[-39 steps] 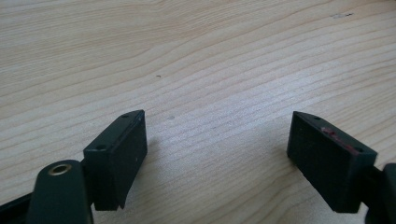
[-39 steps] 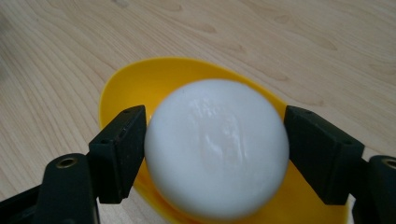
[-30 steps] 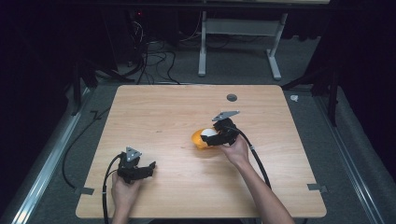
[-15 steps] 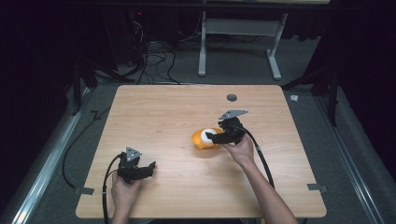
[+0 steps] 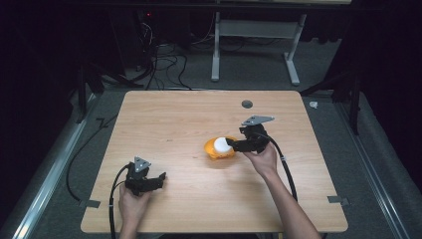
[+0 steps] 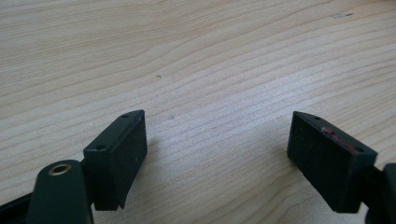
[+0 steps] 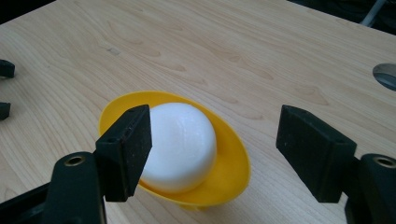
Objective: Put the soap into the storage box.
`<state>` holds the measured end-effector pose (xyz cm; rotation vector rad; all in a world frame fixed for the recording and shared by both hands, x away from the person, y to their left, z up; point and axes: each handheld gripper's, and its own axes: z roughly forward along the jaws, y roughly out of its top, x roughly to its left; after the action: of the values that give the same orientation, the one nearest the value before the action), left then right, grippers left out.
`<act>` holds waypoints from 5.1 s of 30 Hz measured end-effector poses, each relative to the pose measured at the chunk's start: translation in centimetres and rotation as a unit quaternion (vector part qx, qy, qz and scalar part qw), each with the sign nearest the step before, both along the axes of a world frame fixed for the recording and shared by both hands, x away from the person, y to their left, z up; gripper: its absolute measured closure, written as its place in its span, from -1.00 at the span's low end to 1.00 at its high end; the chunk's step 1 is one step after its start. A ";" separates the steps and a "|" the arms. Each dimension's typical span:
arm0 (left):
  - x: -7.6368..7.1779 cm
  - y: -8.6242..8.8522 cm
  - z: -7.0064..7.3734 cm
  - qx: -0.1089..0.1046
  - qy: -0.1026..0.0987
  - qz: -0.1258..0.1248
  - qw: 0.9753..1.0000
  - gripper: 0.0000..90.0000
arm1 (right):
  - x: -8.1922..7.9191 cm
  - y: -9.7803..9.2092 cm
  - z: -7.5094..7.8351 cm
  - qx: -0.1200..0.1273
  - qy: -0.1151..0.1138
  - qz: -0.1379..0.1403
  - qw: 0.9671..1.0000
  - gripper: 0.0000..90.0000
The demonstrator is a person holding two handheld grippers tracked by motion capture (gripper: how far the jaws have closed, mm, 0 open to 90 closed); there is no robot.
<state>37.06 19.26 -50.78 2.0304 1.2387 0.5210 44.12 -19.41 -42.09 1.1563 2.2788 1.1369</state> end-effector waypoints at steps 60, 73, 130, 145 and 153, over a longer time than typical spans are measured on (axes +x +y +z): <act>0.0 0.0 0.0 0.000 0.000 0.000 1.000 -0.54 | -4.4 -7.2 2.4 0.029 -0.040 -0.061 0.997 -0.34; 0.0 0.0 0.0 0.000 0.000 0.000 1.000 -0.54 | -6.0 -9.0 2.0 0.042 -0.045 -0.082 0.995 -0.33; 0.0 0.0 0.0 0.000 0.000 0.000 1.000 -0.54 | -8.2 -10.6 -4.3 0.066 0.004 -0.119 0.991 -0.32; 0.0 0.0 0.0 0.000 0.000 0.000 1.000 -0.54 | -8.3 -9.6 -6.4 0.039 0.026 -0.118 0.992 -0.32; 0.0 0.0 0.0 0.000 0.000 0.000 1.000 -0.54 | -8.5 -9.0 -7.0 0.022 0.027 -0.115 0.993 -0.32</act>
<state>37.06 19.25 -50.78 2.0304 1.2391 0.5225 35.61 -28.43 -49.12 1.4403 2.1003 1.0840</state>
